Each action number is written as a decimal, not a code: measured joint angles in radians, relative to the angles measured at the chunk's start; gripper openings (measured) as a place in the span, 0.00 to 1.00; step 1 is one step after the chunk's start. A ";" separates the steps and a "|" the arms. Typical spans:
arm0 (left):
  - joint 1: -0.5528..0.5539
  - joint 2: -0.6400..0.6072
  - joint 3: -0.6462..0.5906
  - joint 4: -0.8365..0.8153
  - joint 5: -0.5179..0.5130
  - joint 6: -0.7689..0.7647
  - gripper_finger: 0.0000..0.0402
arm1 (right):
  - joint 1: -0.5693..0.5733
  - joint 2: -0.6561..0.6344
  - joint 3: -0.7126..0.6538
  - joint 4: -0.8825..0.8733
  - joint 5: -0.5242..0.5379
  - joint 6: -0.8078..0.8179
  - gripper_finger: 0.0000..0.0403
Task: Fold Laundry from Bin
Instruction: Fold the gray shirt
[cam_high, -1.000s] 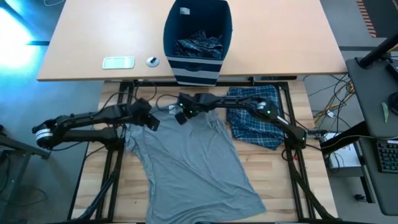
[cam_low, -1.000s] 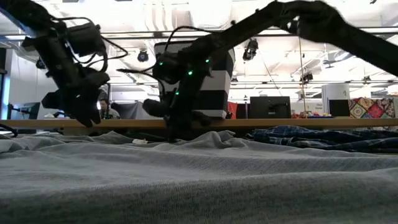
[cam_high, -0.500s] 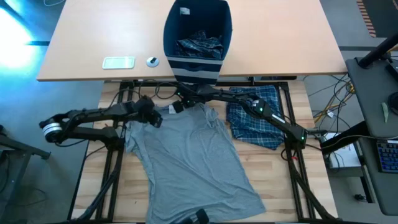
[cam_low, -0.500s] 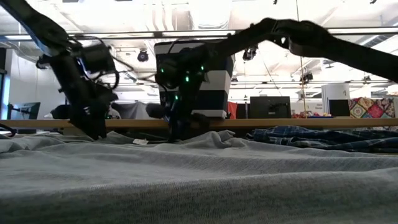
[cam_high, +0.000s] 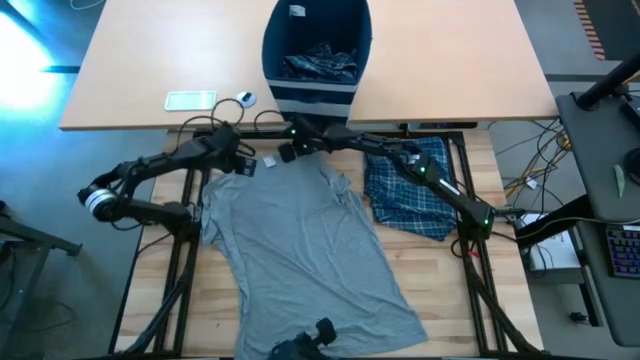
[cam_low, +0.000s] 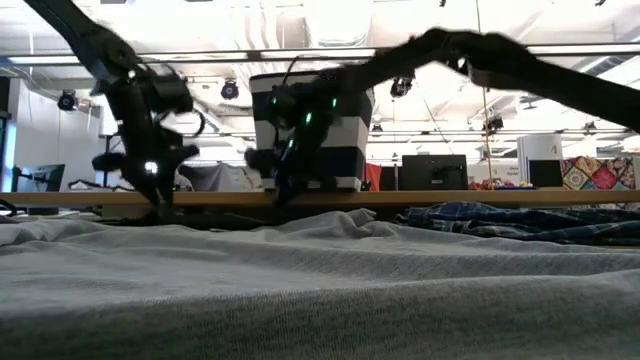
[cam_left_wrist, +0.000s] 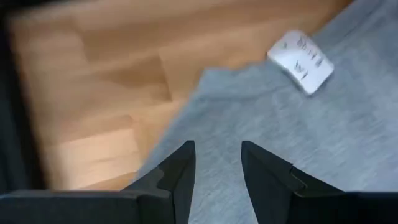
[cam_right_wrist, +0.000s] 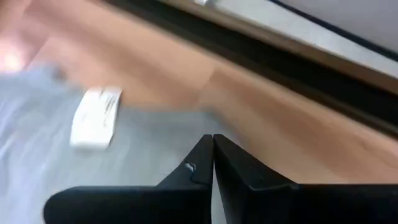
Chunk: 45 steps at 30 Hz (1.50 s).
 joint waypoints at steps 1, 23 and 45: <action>-0.011 -0.028 0.008 -0.033 0.006 0.000 0.29 | 0.000 -0.023 0.000 -0.050 -0.027 -0.006 0.02; -0.070 0.102 -0.082 0.005 -0.041 -0.117 0.29 | 0.008 0.010 -0.060 -0.271 0.010 -0.350 0.02; -0.260 -0.036 -0.100 0.016 0.051 -0.241 0.29 | -0.058 -0.070 -0.170 -0.401 -0.204 -0.473 0.02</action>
